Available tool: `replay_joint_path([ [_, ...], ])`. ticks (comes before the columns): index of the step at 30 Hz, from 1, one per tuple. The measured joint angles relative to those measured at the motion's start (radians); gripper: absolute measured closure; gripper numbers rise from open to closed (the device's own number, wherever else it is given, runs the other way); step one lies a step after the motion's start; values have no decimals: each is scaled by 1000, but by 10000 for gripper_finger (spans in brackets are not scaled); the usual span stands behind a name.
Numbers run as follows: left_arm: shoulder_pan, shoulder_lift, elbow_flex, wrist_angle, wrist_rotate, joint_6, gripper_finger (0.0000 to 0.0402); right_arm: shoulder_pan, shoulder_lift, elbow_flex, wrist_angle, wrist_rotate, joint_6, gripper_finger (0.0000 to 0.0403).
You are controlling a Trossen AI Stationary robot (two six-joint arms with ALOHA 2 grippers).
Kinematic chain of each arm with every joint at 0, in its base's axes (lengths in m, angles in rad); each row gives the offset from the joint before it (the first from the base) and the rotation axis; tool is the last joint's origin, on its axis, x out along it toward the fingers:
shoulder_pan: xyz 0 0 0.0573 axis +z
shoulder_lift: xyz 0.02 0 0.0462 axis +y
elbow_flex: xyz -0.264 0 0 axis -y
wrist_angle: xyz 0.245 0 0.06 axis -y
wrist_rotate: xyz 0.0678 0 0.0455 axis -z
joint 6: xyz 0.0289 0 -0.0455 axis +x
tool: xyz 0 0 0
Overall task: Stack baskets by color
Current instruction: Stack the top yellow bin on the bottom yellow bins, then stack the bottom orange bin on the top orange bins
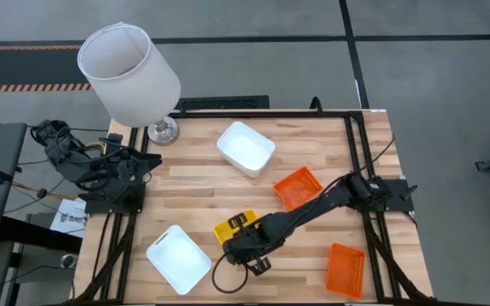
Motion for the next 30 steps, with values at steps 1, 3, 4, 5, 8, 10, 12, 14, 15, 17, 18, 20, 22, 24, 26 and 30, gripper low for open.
replay_joint_path([
  [1, 0, 0, 0, 0, 0, 0, 149, -3, -15, 0, -13, 0, 9, 242],
  [3, 0, 0, 0, 0, 0, 0, 149, -7, -51, 0, -52, 0, 47, 220],
  [4, 0, 0, 0, 0, 0, 0, 149, -9, -69, 0, -78, 0, 69, 210],
  [5, 0, 0, 0, 0, 0, 0, 149, -9, -85, 0, -108, 1, 89, 201],
  [8, 0, 0, 0, -6, 1, 0, 149, -4, -134, 0, -213, 6, 166, 185],
  [10, 0, 0, 0, -8, 2, 0, 149, 6, -158, 0, -314, 6, 231, 183],
  [12, 0, 0, 0, -8, 2, 0, 149, 22, -176, 0, -432, 7, 294, 184],
  [14, 0, 0, 0, -8, 2, 0, 149, 47, -197, -16, -521, 8, 372, 188],
  [15, 0, 0, 0, -8, 2, 0, 149, 62, -212, -32, -551, 8, 424, 190],
  [17, 0, 0, 0, -8, 5, 0, 149, 100, -248, -86, -587, 9, 553, 194],
  [18, 0, 0, 0, -9, 9, 0, 149, 123, -269, -120, -604, 8, 633, 195],
  [20, 0, 0, 0, -16, 21, 0, 149, 172, -317, -204, -616, 0, 808, 197],
  [22, 0, 0, 0, -24, 29, 0, 149, 223, -372, -298, -598, -20, 1010, 197],
  [24, 0, 0, 0, -30, 30, 0, 149, 269, -420, -392, -582, -55, 1234, 197],
  [26, 0, 0, 0, -32, 29, 0, 149, 315, -463, -477, -565, -114, 1449, 197],
  [30, 0, 0, 0, -55, 29, 0, 149, 412, -535, -621, -471, -187, 1823, 197],
])
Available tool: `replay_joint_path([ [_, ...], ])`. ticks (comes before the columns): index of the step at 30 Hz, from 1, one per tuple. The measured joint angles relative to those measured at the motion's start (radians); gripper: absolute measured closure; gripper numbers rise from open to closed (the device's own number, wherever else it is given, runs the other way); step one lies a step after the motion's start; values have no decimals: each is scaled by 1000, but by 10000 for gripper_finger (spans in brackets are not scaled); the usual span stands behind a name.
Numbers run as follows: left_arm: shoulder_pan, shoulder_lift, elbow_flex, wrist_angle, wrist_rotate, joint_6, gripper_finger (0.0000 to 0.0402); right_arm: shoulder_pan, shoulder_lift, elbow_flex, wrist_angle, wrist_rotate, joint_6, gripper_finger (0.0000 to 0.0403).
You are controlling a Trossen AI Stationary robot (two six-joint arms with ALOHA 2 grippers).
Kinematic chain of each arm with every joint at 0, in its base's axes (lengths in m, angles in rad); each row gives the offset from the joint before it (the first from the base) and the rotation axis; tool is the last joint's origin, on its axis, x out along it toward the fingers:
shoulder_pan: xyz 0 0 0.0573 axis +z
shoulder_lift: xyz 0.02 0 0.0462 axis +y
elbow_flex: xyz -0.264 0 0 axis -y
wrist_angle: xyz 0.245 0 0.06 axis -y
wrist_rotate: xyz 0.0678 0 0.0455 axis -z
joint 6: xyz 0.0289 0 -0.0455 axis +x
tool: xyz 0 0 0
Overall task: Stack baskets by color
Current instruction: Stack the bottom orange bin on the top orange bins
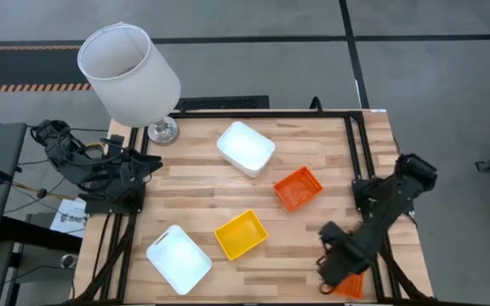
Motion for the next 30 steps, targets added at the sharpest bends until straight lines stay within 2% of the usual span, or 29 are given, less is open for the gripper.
replay_joint_path([
  [5, 0, 0, 0, -16, 0, 0, 149, 113, -57, -150, 187, -30, 303, 197],
  [10, 0, 0, 0, -19, 0, 0, 149, 187, -59, -228, 299, -83, 466, 197],
  [15, 0, 0, 0, -18, 0, 0, 149, 221, -57, -262, 378, -154, 524, 198],
  [19, 0, 0, 0, -18, 0, -8, 149, 246, -56, -283, 417, -155, 572, 198],
  [30, 0, 0, 0, -17, 0, -26, 149, 258, -54, -285, 430, -158, 568, 198],
])
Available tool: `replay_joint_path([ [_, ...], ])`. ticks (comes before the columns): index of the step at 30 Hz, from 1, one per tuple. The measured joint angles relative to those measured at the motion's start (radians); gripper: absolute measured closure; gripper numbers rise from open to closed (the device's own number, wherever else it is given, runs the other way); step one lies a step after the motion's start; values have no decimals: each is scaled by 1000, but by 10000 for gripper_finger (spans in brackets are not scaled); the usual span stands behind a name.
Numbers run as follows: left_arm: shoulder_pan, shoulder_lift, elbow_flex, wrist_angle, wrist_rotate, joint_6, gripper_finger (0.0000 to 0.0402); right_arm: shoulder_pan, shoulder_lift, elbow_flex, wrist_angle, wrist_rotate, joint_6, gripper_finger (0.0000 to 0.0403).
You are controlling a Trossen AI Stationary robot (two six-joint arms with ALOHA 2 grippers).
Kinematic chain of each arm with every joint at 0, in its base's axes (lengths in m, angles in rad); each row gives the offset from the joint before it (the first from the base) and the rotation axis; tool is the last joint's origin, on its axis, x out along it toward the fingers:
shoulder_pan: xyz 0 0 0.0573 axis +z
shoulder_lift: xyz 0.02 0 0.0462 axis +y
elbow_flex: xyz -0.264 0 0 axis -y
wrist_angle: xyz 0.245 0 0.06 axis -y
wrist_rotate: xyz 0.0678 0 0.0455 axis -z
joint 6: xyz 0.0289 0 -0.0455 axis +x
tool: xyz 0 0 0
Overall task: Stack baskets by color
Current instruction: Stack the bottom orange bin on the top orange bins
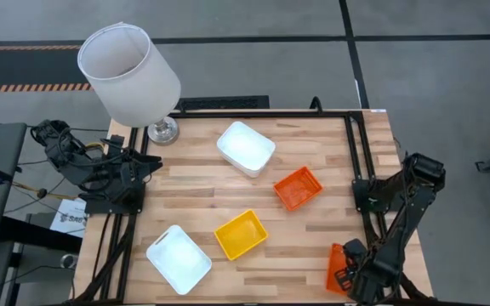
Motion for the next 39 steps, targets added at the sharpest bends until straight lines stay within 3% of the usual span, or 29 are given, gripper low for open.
replay_joint_path([
  [13, 0, -1, 0, 0, 0, 1, 149, -23, 80, 0, 40, -85, -138, 198],
  [20, 0, -1, 0, 0, -1, 8, 149, -59, 82, 0, 20, -28, -228, 198],
  [25, 0, -1, 0, -3, -2, 23, 149, -132, 81, 0, -44, 87, -348, 198],
  [31, 0, -1, 0, -4, -27, 30, 149, -233, 73, 11, -104, 100, -468, 201],
  [39, 0, -1, 0, -4, -28, 25, 149, -221, 72, 48, -88, 90, -324, 217],
])
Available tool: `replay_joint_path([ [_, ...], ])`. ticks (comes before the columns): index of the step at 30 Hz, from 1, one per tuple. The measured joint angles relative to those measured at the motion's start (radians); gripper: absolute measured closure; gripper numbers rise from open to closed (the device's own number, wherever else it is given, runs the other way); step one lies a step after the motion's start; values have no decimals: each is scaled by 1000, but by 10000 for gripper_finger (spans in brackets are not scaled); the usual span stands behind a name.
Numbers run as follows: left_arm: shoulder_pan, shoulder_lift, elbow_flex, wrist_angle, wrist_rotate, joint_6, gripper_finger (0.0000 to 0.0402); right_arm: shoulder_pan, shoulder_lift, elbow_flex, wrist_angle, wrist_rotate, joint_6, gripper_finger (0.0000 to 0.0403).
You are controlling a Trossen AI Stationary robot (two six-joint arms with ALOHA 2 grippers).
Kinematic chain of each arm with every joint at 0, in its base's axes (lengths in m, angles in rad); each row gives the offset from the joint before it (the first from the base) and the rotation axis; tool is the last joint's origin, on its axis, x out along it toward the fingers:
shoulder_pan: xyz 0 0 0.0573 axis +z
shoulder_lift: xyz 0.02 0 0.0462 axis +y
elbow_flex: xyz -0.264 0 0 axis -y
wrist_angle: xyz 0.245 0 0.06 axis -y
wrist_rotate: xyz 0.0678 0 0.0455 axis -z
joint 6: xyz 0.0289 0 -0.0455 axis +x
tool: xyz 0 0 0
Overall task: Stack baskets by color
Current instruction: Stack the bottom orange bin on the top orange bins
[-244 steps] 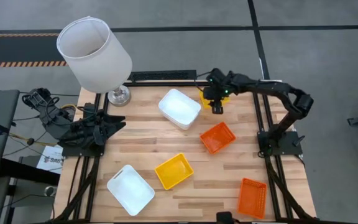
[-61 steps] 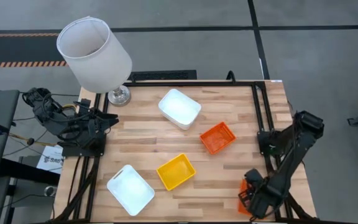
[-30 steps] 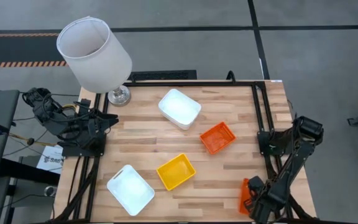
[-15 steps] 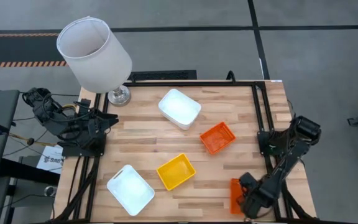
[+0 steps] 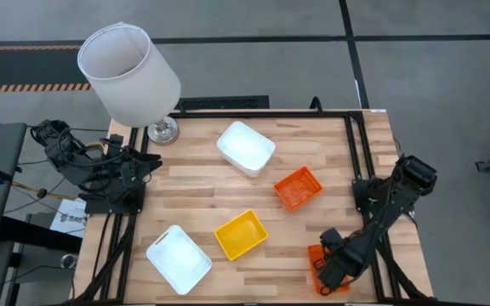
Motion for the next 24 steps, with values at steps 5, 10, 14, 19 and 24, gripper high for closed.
replay_joint_path([
  [5, 0, 0, 0, 0, -4, -1, 149, 61, 8, 0, 6, -1, 123, 223],
  [10, 0, 0, 0, 0, -4, 0, 149, 96, 8, -8, 9, 2, 203, 221],
  [14, 0, 0, 0, 3, -14, -8, 149, 108, 4, -8, 32, -2, 282, 222],
  [19, 0, 0, 0, 4, -46, -3, 149, 114, 6, -8, 110, -1, 304, 222],
  [24, 0, 0, 0, 4, -55, 16, 149, 100, 8, -16, 109, -1, 312, 227],
])
